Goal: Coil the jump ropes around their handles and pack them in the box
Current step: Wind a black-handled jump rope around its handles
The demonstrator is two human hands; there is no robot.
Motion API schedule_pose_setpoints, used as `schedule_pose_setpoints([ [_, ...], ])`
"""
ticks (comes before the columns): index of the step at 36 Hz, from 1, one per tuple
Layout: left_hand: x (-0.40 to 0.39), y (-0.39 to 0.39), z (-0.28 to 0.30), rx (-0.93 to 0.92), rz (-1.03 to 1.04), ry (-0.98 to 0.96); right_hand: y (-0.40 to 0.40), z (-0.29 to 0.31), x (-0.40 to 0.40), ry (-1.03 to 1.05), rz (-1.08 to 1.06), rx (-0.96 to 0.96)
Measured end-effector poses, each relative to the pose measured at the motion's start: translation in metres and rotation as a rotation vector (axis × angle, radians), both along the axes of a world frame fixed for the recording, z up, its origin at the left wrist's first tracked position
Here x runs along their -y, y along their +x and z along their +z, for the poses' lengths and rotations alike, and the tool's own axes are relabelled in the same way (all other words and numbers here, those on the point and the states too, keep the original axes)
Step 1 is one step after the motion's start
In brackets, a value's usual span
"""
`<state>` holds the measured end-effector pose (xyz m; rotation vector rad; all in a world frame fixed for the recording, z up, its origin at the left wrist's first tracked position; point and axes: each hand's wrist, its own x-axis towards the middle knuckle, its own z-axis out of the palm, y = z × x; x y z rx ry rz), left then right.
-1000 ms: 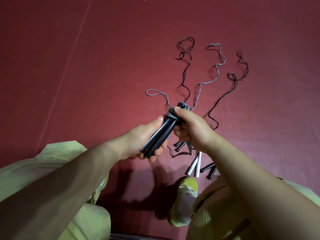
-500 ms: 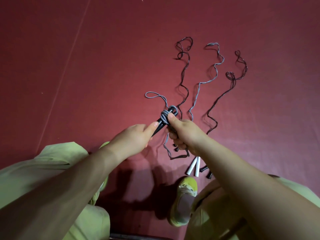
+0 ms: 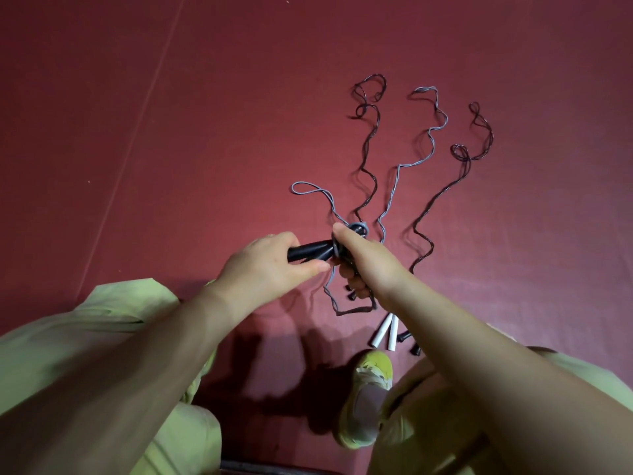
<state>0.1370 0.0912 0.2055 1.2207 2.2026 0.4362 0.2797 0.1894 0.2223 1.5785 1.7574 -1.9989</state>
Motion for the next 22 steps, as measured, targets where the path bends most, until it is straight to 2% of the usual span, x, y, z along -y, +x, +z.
schedule_pose_setpoints([
  [4, -0.003, 0.0, 0.002, 0.429, -0.02, -0.047, -0.001, 0.001, 0.0, -0.049, -0.04, -0.105],
  [9, 0.001, 0.009, 0.015, 1.17, 0.079, -0.235, -0.002, 0.004, 0.001, -0.141, -0.091, -0.306],
  [11, 0.001, 0.008, 0.019, 1.346, 0.063, -0.305, -0.002, 0.004, 0.001, -0.177, -0.103, -0.384],
  [13, 0.001, 0.006, 0.021, 1.435, 0.043, -0.342, -0.001, 0.005, 0.001, -0.201, -0.1, -0.442],
  [16, 0.002, 0.005, 0.022, 1.449, 0.014, -0.356, -0.001, 0.004, 0.0, -0.196, -0.074, -0.467],
  [22, 0.002, 0.006, 0.011, 1.251, 0.068, -0.336, 0.002, -0.001, -0.007, -0.042, 0.099, -0.333],
])
